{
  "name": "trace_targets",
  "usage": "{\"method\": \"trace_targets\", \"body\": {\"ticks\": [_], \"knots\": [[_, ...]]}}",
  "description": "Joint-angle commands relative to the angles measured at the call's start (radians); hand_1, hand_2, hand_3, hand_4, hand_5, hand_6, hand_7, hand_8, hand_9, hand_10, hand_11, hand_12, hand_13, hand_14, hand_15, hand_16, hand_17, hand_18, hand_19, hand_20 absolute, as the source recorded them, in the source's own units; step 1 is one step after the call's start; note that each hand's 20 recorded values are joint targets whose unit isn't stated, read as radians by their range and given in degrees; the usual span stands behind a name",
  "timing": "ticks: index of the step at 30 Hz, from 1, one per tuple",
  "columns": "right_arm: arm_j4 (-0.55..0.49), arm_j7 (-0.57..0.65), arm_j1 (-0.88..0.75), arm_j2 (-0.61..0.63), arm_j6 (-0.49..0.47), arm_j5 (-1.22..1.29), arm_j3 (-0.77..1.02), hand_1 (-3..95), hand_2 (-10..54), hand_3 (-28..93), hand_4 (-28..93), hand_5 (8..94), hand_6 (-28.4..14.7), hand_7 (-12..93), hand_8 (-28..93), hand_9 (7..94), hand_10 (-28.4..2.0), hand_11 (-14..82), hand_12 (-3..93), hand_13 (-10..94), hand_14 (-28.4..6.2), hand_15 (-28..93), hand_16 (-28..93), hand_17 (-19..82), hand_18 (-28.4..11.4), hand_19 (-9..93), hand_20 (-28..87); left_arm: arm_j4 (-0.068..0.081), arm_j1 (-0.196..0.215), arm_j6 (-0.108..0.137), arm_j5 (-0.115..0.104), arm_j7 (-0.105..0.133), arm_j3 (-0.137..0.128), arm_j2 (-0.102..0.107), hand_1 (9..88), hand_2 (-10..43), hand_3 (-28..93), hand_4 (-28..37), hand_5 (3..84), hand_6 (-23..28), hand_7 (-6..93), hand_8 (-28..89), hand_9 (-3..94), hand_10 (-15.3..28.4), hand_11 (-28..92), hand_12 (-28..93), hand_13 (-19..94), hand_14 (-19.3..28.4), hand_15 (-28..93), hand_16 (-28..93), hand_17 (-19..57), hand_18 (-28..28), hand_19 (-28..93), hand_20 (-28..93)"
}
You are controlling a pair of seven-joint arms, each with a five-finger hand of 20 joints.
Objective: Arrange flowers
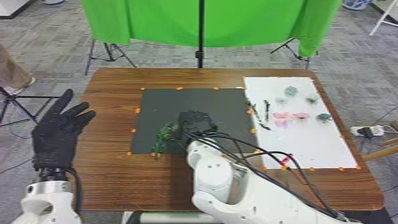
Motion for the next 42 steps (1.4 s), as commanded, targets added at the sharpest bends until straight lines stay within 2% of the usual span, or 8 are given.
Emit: {"method": "trace_targets", "body": {"ticks": [1, 6, 10, 15, 21, 24, 31, 42], "knots": [[-0.010, -0.020, 0.013, 0.018, 0.073, -0.049, -0.011, 38.8, -0.5, 68, -28, 93.7, 0.5, 18, -16, 93.7, -10.5, 49.4, 12.4, 94, -7.2, 67, 16, 57, -24.8, 93, 46, 0.000, 0.027, -0.005, -0.003, 0.007, -0.001, -0.009, 21.6, 8.8, 76, -28.1, 34.5, 7.5, 10.0, -8, 35.2, 19.4, 30, 15, 25, 25.9, 62, -8, -6.3, 23.0, 49, 38], [-0.047, -0.017, 0.025, 0.082, 0.226, -0.065, 0.035, 34.4, -1.4, 70, -26, 92.3, -0.4, 15, -14, 93.7, -10.9, 46.7, 13.4, 94, -7.2, 64, 17, 56, -25.3, 93, 46, -0.012, 0.055, 0.002, -0.003, 0.009, -0.020, -0.026, 21.7, 8.9, 76, -28.0, 34.6, 7.6, 9.9, -8, 35.2, 19.3, 30, 15, 25, 25.9, 62, -8, -6.3, 23.0, 49, 38], [-0.061, 0.045, 0.047, 0.141, 0.251, -0.008, 0.094, 32.9, -1.7, 70, -25, 88.4, -1.9, 14, -13, 93.7, -11.9, 39.7, 15.3, 91, -8.3, 61, 19, 52, -26.2, 93, 43, -0.014, 0.060, 0.012, -0.013, 0.029, -0.015, -0.020, 21.6, 8.9, 76, -27.9, 34.7, 7.7, 9.9, -7, 35.2, 19.3, 30, 15, 25, 25.8, 62, -8, -6.3, 23.0, 49, 38], [-0.036, 0.125, 0.051, 0.199, 0.153, 0.103, 0.196, 32.1, -2.9, 69, -23, 72.8, -5.4, 11, -11, 87.3, -15.7, 30.7, 18.0, 83, -11.4, 58, 15, 43, -27.6, 93, 26, -0.014, 0.057, 0.008, -0.010, 0.023, -0.011, -0.021, 21.6, 8.8, 76, -27.9, 34.8, 7.7, 9.8, -7, 35.2, 19.3, 30, 15, 25, 25.8, 62, -8, -6.3, 23.0, 50, 38], [0.070, 0.165, 0.079, 0.222, 0.101, 0.160, 0.219, 30.7, -5.5, 70, -23, 55.7, -11.9, 7, -10, 71.7, -21.2, 34.1, 15.9, 71, -15.8, 65, 11, 38, -28.3, 93, 15, -0.013, 0.050, 0.003, -0.005, 0.013, -0.008, -0.029, 21.6, 8.8, 76, -28.0, 34.8, 7.7, 9.7, -7, 35.2, 19.3, 30, 15, 25, 25.8, 62, -8, -6.4, 23.0, 49, 38], [0.106, 0.191, 0.090, 0.218, 0.056, 0.188, 0.217, 30.2, -7.0, 70, -24, 51.6, -13.9, 5, -9, 66.9, -23.0, 36.3, 15.6, 67, -17.1, 68, 10, 37, -28.4, 93, 13, -0.010, 0.040, -0.003, -0.002, 0.008, -0.002, -0.030, 21.7, 8.8, 76, -28.0, 34.7, 7.7, 9.7, -7, 35.2, 19.4, 31, 15, 25, 25.9, 62, -8, -6.4, 23.0, 49, 38], [0.172, 0.233, 0.074, 0.161, -0.083, 0.238, 0.248, 29.5, -8.8, 69, -24, 49.8, -17.5, 3, -9, 62.6, -25.1, 38.1, 15.2, 64, -18.5, 72, 8, 36, -28.4, 93, 12, -0.010, 0.038, -0.002, -0.001, 0.008, -0.002, -0.035, 21.7, 8.8, 76, -27.9, 34.7, 7.7, 9.8, -7, 35.2, 19.3, 30, 15, 25, 25.8, 62, -8, -6.4, 23.0, 49, 37], [0.233, 0.243, 0.083, 0.173, -0.028, 0.214, 0.192, 33.8, -9.5, 70, -24, 57.7, -17.8, 5, -9, 66.2, -23.8, 39.2, 15.2, 67, -16.4, 74, 8, 38, -28.4, 93, 19, -0.004, 0.024, -0.013, 0.004, -0.005, -0.001, -0.040, 21.9, 8.8, 76, -27.8, 34.7, 7.7, 9.8, -7, 35.3, 19.4, 31, 15, 25, 25.8, 62, -8, -6.5, 22.9, 49, 37]]}}
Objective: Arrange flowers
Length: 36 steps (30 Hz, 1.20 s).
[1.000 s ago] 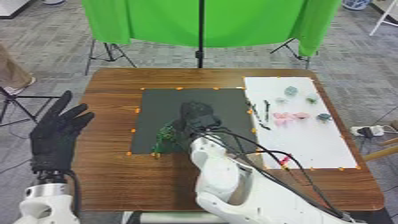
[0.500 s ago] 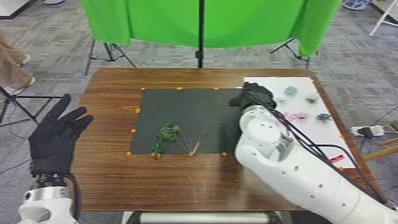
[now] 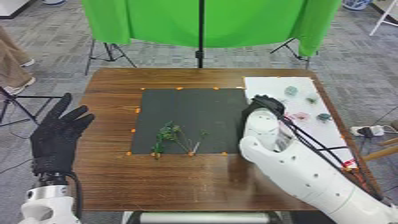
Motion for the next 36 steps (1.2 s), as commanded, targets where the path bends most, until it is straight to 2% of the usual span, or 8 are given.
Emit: {"method": "trace_targets", "body": {"ticks": [1, 3, 5, 8, 10, 24, 31, 36], "knots": [[0.061, 0.017, 0.020, 0.020, 0.099, -0.042, -0.081, 35.0, -9.5, 71, -24, 59.4, -16.7, 6, -9, 67.4, -23.1, 39.1, 15.2, 68, -15.6, 73, 9, 39, -28.4, 93, 20, 0.010, -0.010, -0.015, 0.008, -0.017, 0.008, -0.012, 21.9, 8.8, 76, -27.8, 34.7, 7.6, 9.8, -7, 35.3, 19.4, 31, 15, 25, 25.8, 62, -8, -6.5, 22.9, 49, 37], [0.092, 0.014, 0.034, 0.034, 0.143, -0.081, -0.123, 38.6, -9.5, 73, -26, 64.0, -13.8, 8, -10, 71.9, -20.6, 38.5, 15.6, 72, -13.9, 71, 10, 41, -27.8, 93, 20, 0.013, -0.017, -0.021, 0.011, -0.021, 0.009, -0.015, 21.9, 8.8, 76, -27.8, 34.7, 7.7, 9.8, -7, 35.3, 19.4, 31, 15, 25, 25.8, 62, -8, -6.5, 22.9, 49, 37], [0.118, 0.007, 0.045, 0.046, 0.161, -0.111, -0.150, 44.8, -9.5, 73, -27, 72.7, -7.8, 13, -8, 79.2, -16.9, 36.2, 16.9, 78, -10.7, 66, 12, 44, -26.0, 93, 21, 0.014, -0.018, -0.025, 0.012, -0.020, 0.011, -0.014, 21.9, 8.8, 76, -27.9, 34.7, 7.7, 9.8, -7, 35.3, 19.4, 31, 15, 25, 25.8, 62, -8, -6.5, 22.9, 49, 37], [0.135, 0.002, 0.044, 0.067, 0.183, -0.112, -0.164, 54.8, -9.5, 66, -28, 82.2, -4.7, 17, 2, 87.9, -11.9, 31.6, 23.2, 85, -7.4, 61, 15, 48, -23.6, 93, 21, 0.015, -0.018, -0.026, 0.012, -0.022, 0.009, -0.016, 21.8, 8.9, 76, -27.9, 34.7, 7.7, 9.8, -7, 35.3, 19.4, 31, 15, 25, 25.8, 62, -8, -6.5, 23.0, 49, 37], [0.142, -0.013, 0.048, 0.089, 0.218, -0.128, -0.186, 58.8, -9.5, 65, -28, 87.1, -3.1, 18, 4, 91.9, -10.3, 29.7, 25.6, 89, -5.7, 57, 17, 51, -22.0, 93, 21, 0.015, -0.019, -0.029, 0.015, -0.026, 0.008, -0.020, 21.7, 8.9, 76, -27.9, 34.7, 7.6, 9.8, -7, 35.3, 19.4, 31, 15, 25, 25.8, 62, -8, -6.5, 22.9, 49, 37], [0.108, -0.085, 0.086, 0.159, 0.427, -0.275, -0.266, 58.6, -9.5, 71, -28, 88.0, -4.9, 21, 15, 93.3, -9.8, 32.2, 25.5, 90, -5.1, 58, 20, 51, -20.8, 93, 27, 0.013, -0.004, -0.031, 0.021, -0.036, 0.005, -0.028, 21.4, 9.1, 76, -28.1, 34.7, 7.7, 9.8, -7, 35.2, 19.4, 31, 15, 25, 25.9, 62, -8, -6.5, 22.9, 49, 37], [0.050, -0.097, 0.122, 0.173, 0.460, -0.285, -0.272, 57.4, -9.5, 74, -28, 88.3, -5.4, 21, 17, 92.8, -10.7, 36.3, 24.7, 89, -5.8, 62, 20, 51, -21.4, 93, 32, 0.007, 0.013, -0.017, 0.008, -0.011, 0.007, -0.014, 21.4, 9.1, 76, -28.2, 34.7, 7.7, 9.7, -7, 35.3, 19.4, 31, 15, 25, 25.9, 62, -8, -6.5, 22.9, 49, 37], [-0.030, -0.106, 0.150, 0.202, 0.492, -0.294, -0.278, 56.7, -9.5, 77, -28, 88.9, -5.8, 21, 19, 93.0, -10.9, 37.4, 24.8, 89, -6.0, 64, 20, 50, -22.1, 93, 35, 0.006, 0.012, -0.014, 0.006, -0.008, 0.004, -0.010, 21.4, 9.2, 76, -28.2, 34.7, 7.7, 9.7, -7, 35.3, 19.4, 31, 15, 25, 25.8, 62, -8, -6.6, 22.9, 49, 37]]}}
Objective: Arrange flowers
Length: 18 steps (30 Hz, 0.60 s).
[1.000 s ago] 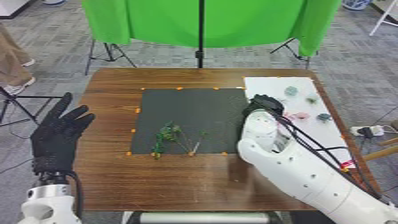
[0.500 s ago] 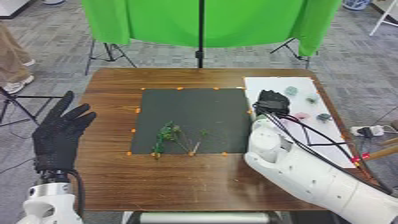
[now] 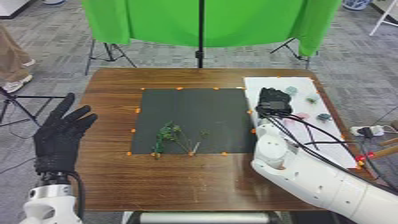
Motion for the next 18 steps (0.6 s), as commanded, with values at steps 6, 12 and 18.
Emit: {"method": "trace_targets", "body": {"ticks": [6, 12, 18], "knots": [[-0.211, -0.002, 0.015, 0.038, -0.065, 0.010, 0.096, 55.1, -9.5, 79, -28, 89.0, -5.5, 20, 19, 92.9, -11.2, 38.1, 24.2, 89, -6.1, 65, 19, 50, -22.5, 93, 36, -0.005, 0.034, 0.014, -0.009, 0.018, -0.008, 0.010, 21.3, 9.2, 76, -28.2, 34.7, 7.7, 9.7, -7, 35.2, 19.4, 31, 15, 25, 25.9, 62, -8, -6.5, 22.9, 49, 37], [-0.280, 0.069, -0.090, -0.024, -0.328, 0.248, 0.304, 33.6, -7.0, 73, -23, 80.0, -9.4, 21, -9, 84.7, -17.0, 37.4, 18.8, 81, -10.4, 68, 17, 46, -27.3, 93, 35, -0.008, 0.038, 0.023, -0.014, 0.028, -0.007, 0.017, 21.3, 9.2, 76, -28.2, 34.7, 7.8, 9.5, -7, 35.2, 19.4, 31, 15, 25, 25.9, 62, -8, -6.5, 22.9, 49, 37], [-0.263, 0.132, -0.117, -0.056, -0.456, 0.343, 0.369, 28.9, -5.0, 68, -22, 75.4, -14.9, 16, -8, 80.1, -21.1, 34.8, 17.5, 77, -12.7, 71, 16, 44, -28.3, 93, 36, -0.011, 0.052, 0.027, -0.022, 0.042, -0.009, 0.025, 21.4, 9.2, 76, -28.2, 34.7, 7.8, 9.5, -7, 35.2, 19.4, 31, 15, 25, 25.9, 62, -8, -6.5, 22.9, 49, 37]]}}
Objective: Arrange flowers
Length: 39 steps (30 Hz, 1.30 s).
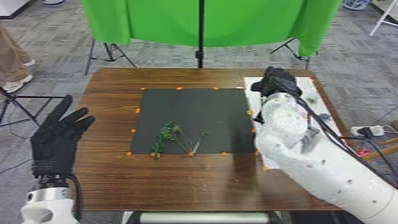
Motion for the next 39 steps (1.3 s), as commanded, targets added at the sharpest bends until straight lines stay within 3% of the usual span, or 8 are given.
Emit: {"method": "trace_targets", "body": {"ticks": [1, 14, 21, 24, 27, 29, 32, 39], "knots": [[0.048, 0.092, -0.020, -0.033, -0.173, 0.076, 0.021, 28.7, -4.9, 68, -21, 75.0, -15.4, 16, -8, 79.7, -21.6, 34.6, 17.5, 77, -12.8, 71, 15, 44, -28.3, 93, 36, -0.007, 0.029, 0.017, -0.013, 0.018, -0.003, 0.012, 21.4, 9.2, 76, -28.2, 34.7, 7.7, 9.5, -7, 35.3, 19.4, 31, 15, 25, 25.9, 62, -8, -6.5, 22.9, 49, 37], [0.150, 0.134, 0.017, -0.062, -0.222, 0.138, -0.024, 27.8, -4.4, 66, -21, 73.2, -17.5, 13, -7, 76.9, -23.5, 34.4, 17.2, 75, -13.4, 73, 14, 43, -28.4, 93, 36, -0.002, 0.018, 0.013, -0.011, 0.017, 0.004, 0.010, 21.4, 9.1, 76, -28.2, 34.8, 7.7, 9.7, -7, 35.3, 19.3, 31, 15, 25, 25.9, 62, -8, -6.5, 22.9, 49, 37], [0.254, 0.134, 0.092, -0.088, -0.186, 0.120, -0.145, 28.5, -5.4, 65, -21, 71.6, -18.0, 12, -7, 74.6, -24.0, 35.8, 17.5, 73, -13.8, 75, 13, 42, -28.4, 93, 35, 0.016, -0.025, -0.013, 0.004, -0.006, 0.013, 0.005, 21.4, 9.1, 76, -28.2, 34.8, 7.8, 9.7, -7, 35.3, 19.4, 31, 15, 25, 25.9, 62, -8, -6.6, 23.0, 49, 37], [0.279, 0.117, 0.109, -0.078, -0.165, 0.066, -0.225, 31.6, -7.0, 66, -22, 72.7, -15.7, 14, -8, 74.9, -22.3, 39.0, 18.0, 73, -12.9, 76, 13, 42, -28.4, 93, 35, 0.018, -0.032, -0.020, 0.007, -0.014, 0.015, 0.001, 21.4, 9.1, 76, -28.2, 34.8, 7.7, 9.7, -7, 35.3, 19.4, 31, 15, 25, 25.9, 62, -8, -6.6, 23.0, 49, 37], [0.293, 0.094, 0.120, -0.062, -0.147, 0.029, -0.294, 40.8, -9.3, 71, -26, 76.0, -11.1, 18, -9, 77.9, -18.7, 41.6, 18.1, 76, -10.8, 76, 13, 44, -28.2, 93, 37, 0.020, -0.035, -0.021, 0.006, -0.015, 0.012, 0.001, 21.5, 9.2, 76, -28.2, 34.8, 7.7, 9.8, -7, 35.3, 19.4, 31, 15, 25, 25.9, 62, -8, -6.6, 23.0, 49, 37], [0.301, 0.073, 0.129, -0.049, -0.103, 0.006, -0.338, 49.3, -9.5, 68, -28, 78.9, -8.7, 20, 4, 81.3, -15.8, 42.2, 20.2, 79, -8.7, 76, 15, 45, -27.3, 93, 39, 0.020, -0.034, -0.021, 0.006, -0.014, 0.010, -0.001, 21.5, 9.2, 76, -28.2, 34.8, 7.8, 9.7, -7, 35.3, 19.4, 31, 15, 25, 25.9, 62, -8, -6.6, 23.0, 49, 37], [0.291, 0.047, 0.108, -0.033, -0.073, -0.025, -0.345, 58.7, -9.5, 66, -28, 84.3, -4.9, 26, 11, 87.9, -10.7, 39.2, 26.7, 84, -6.1, 74, 16, 48, -25.0, 93, 41, 0.017, -0.029, -0.017, 0.005, -0.013, 0.009, -0.002, 21.4, 9.3, 76, -28.3, 34.8, 7.8, 9.6, -7, 35.3, 19.4, 31, 15, 25, 25.8, 62, -8, -6.6, 23.0, 49, 37], [0.214, -0.017, 0.095, 0.038, 0.062, -0.102, -0.340, 59.6, -9.5, 69, -28, 85.5, -4.7, 26, 16, 90.1, -10.3, 38.7, 27.6, 85, -5.1, 74, 17, 48, -24.0, 93, 44, 0.009, -0.009, -0.006, -0.003, 0.002, 0.008, 0.002, 21.3, 9.3, 76, -28.2, 34.8, 7.8, 9.7, -7, 35.3, 19.4, 30, 15, 25, 25.8, 62, -8, -6.6, 23.0, 49, 37]]}}
